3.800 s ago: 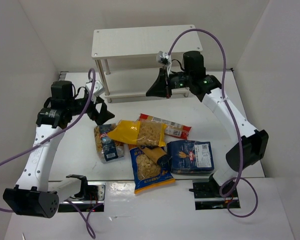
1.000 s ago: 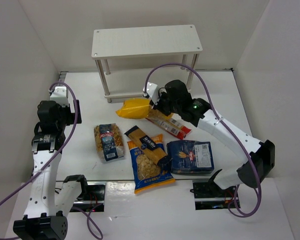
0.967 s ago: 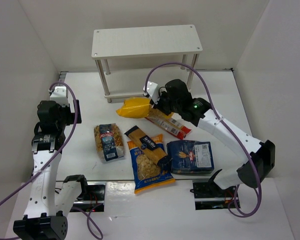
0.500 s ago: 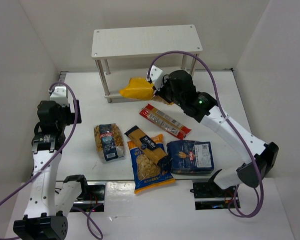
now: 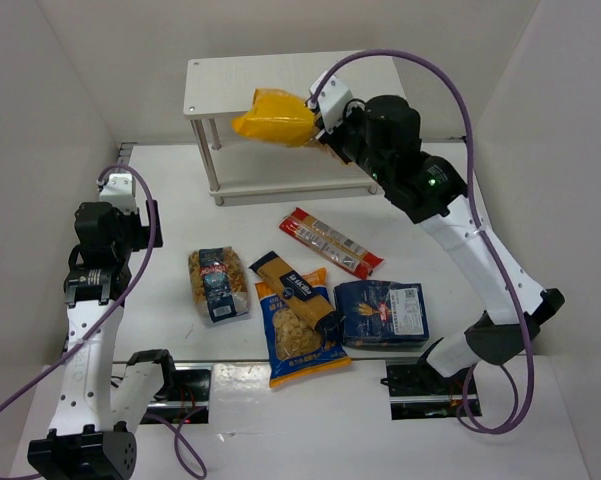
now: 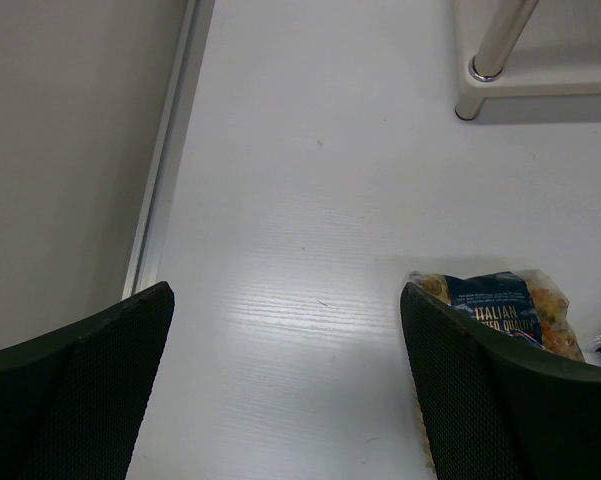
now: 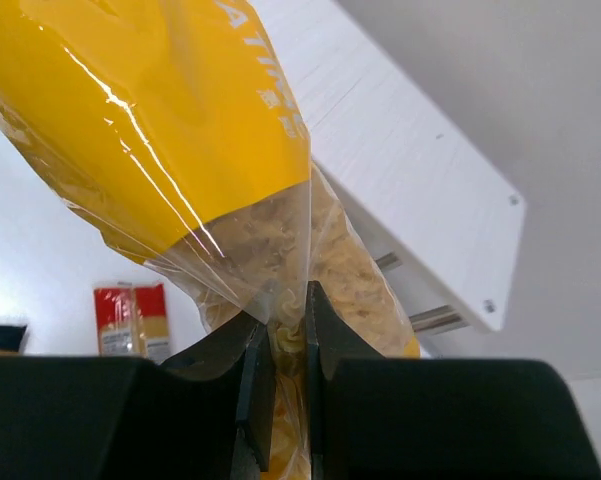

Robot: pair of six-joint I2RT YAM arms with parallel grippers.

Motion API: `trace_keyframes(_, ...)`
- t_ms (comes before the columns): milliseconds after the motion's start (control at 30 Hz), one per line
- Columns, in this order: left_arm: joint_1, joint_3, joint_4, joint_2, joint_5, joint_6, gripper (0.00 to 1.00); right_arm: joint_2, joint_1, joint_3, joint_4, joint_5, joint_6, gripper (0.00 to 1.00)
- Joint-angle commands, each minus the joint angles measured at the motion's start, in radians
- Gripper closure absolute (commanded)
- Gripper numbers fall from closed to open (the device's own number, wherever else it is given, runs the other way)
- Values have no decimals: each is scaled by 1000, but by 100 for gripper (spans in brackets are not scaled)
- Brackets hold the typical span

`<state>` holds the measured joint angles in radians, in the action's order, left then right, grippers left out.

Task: Place and organize the pasta boxes and bags onto the shelf

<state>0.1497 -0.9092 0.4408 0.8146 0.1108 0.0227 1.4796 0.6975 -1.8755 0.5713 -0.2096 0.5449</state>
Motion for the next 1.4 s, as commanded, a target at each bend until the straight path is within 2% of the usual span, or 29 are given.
trace_keyframes(0, 7, 4, -39, -12, 12, 6, 0, -10, -1, -155, -159, -37, 30, 100)
trace_keyframes(267, 36, 4, -39, -12, 12, 6, 0, 74, -1, -252, -194, -97, 141, 100)
trace_keyframes(400, 45, 4, -39, -22, 1, 6, 0, 114, -48, -289, -234, -97, 162, 100)
trace_keyframes(633, 63, 4, -39, -12, 1, 6, 0, 231, -145, -516, -200, -35, 173, 100)
trace_keyframes(733, 63, 4, -39, -12, 1, 6, 0, 301, -197, -652, -154, -8, 173, 100)
trace_keyframes(833, 73, 4, -39, -3, 1, 6, 0, 421, -242, -870, -42, 41, 135, 100)
trace_keyframes(867, 73, 4, -39, -3, 1, 6, 0, 464, -272, -1034, -4, 70, 135, 100)
trace_keyframes(900, 73, 4, -39, 6, 1, 6, 0, 576, -285, -1138, 80, 70, 122, 100)
trace_keyframes(933, 73, 4, -39, 6, 1, 6, 0, 614, -285, -1257, 81, 79, 136, 100)
trace_keyframes(967, 73, 4, -39, 6, 1, 6, 0, 596, -300, -1181, 64, 61, 153, 100)
trace_keyframes(1000, 82, 4, -39, 6, 1, 6, 0, 596, -318, -1180, 64, 97, 132, 100)
trace_keyframes(1133, 82, 4, -30, 15, 1, 6, 0, 673, -360, -1261, 101, 148, 70, 100)
trace_keyframes(1367, 91, 4, -30, 26, 1, 6, 0, 729, -374, -1261, 90, 214, 47, 100)
